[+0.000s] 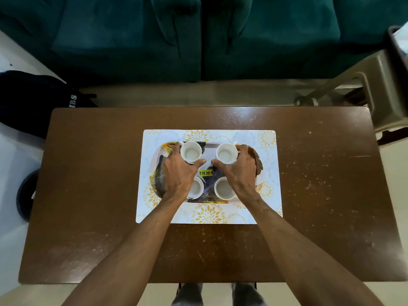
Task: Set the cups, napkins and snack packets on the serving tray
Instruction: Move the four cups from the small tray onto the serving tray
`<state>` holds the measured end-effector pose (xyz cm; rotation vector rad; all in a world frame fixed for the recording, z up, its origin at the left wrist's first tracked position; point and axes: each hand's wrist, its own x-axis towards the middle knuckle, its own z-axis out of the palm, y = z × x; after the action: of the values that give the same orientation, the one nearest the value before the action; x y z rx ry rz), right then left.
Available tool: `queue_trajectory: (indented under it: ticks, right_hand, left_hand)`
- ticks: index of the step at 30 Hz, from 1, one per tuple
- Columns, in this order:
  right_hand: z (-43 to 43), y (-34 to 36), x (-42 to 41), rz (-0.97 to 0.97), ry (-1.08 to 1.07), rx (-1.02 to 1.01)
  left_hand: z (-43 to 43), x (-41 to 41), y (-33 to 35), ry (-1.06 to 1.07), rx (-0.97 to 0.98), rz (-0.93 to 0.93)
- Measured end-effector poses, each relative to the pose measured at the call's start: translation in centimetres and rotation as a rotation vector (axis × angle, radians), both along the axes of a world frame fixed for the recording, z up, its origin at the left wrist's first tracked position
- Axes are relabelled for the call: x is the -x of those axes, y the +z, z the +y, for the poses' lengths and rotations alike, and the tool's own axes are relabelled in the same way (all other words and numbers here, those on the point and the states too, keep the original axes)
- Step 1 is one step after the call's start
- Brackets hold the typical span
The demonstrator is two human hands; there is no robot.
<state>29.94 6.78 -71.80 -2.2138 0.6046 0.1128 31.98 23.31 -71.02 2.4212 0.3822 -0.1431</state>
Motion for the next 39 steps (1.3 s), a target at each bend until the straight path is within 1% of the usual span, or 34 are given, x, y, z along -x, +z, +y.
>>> queue_trajectory:
  ticks: [2,5,7,9,12,15,19,24,32,39]
  right_hand:
    - [-0.7,0.3,0.3,-0.011,-0.021,-0.039]
    - [-2.1,1.4,1.2,-0.053,-0.063,-0.093]
    - [-2.6,2.2,2.5,-0.066,-0.011,-0.100]
    - [-2.7,2.5,4.5,-0.038,0.074,-0.087]
    - [-2.1,2.0,7.4,0.037,0.202,-0.017]
    - [-1.4,1.0,8.8,0.024,0.325,0.054]
    - [-1.1,0.3,8.9,-0.019,0.291,0.059]
    - [-0.7,0.2,8.8,-0.049,0.249,0.015]
    - [-1.0,0.2,8.8,-0.041,0.281,0.023]
    - [-0.9,0.4,8.9,-0.038,0.277,0.021]
  left_hand:
    - [0.4,0.4,0.4,0.006,0.042,-0.002]
    - [1.6,2.2,1.6,0.019,0.115,-0.102]
    - [2.7,4.2,1.9,0.005,0.160,-0.135]
    - [3.6,6.4,1.6,-0.031,0.182,-0.080]
    - [4.2,9.0,0.5,-0.102,0.156,0.021]
    - [4.1,10.1,-0.6,-0.164,0.169,0.097]
    - [3.6,9.9,-0.9,-0.163,0.197,0.067]
    - [3.7,9.3,-0.8,-0.162,0.223,0.012]
    - [4.7,8.5,-1.2,-0.226,0.225,0.023]
    - [4.8,8.5,-1.5,-0.224,0.212,0.033]
